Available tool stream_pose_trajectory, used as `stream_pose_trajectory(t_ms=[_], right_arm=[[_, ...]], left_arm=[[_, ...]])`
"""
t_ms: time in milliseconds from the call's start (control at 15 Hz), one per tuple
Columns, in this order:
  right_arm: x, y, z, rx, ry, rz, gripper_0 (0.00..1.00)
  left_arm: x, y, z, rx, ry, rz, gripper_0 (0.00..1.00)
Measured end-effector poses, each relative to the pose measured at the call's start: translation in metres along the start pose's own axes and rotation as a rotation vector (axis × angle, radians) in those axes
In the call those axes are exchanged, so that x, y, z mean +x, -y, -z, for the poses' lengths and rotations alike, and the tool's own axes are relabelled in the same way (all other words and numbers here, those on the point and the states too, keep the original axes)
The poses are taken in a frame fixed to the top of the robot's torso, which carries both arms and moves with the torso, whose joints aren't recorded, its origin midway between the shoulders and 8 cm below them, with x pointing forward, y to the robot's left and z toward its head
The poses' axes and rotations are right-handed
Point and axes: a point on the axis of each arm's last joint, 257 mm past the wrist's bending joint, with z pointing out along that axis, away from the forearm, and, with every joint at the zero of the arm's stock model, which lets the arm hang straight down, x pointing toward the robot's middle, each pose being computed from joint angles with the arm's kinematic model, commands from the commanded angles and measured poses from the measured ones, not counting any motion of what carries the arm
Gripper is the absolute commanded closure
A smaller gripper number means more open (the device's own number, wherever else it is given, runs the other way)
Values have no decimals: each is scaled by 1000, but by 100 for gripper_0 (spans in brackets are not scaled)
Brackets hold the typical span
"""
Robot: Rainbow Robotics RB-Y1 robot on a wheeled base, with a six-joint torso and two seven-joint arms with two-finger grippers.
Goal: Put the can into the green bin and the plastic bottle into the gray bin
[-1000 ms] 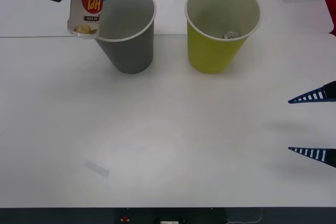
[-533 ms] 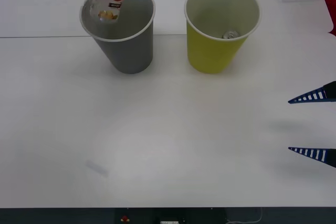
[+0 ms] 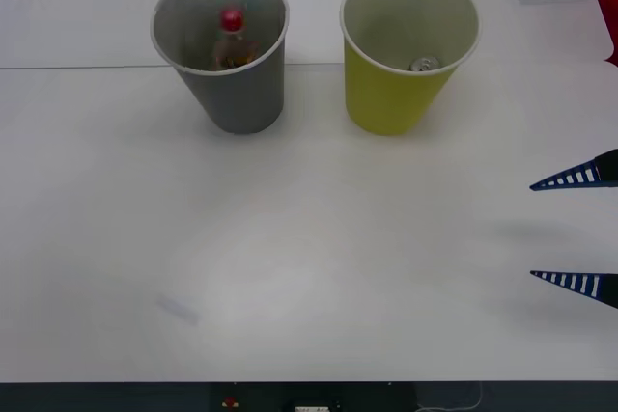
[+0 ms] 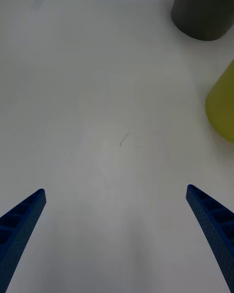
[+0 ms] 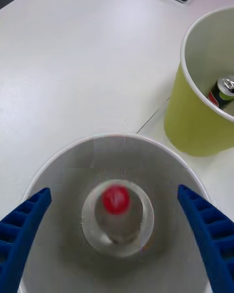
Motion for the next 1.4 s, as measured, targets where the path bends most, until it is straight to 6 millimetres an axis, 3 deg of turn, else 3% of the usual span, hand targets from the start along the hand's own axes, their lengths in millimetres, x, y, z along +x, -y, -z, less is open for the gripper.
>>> stream_pose_trajectory(t_ms=[333, 667, 1067, 1400], right_arm=[[0, 0, 0, 0, 0, 0, 0], [0, 0, 0, 0, 0, 0, 0], [0, 0, 0, 0, 0, 0, 0], [0, 0, 0, 0, 0, 0, 0]], left_arm=[[4, 6, 27, 101, 86, -4, 0], [39, 23, 67, 192, 199, -109, 0], [121, 54, 101, 263, 288, -260, 0], [198, 79, 112, 293, 262, -338, 0]])
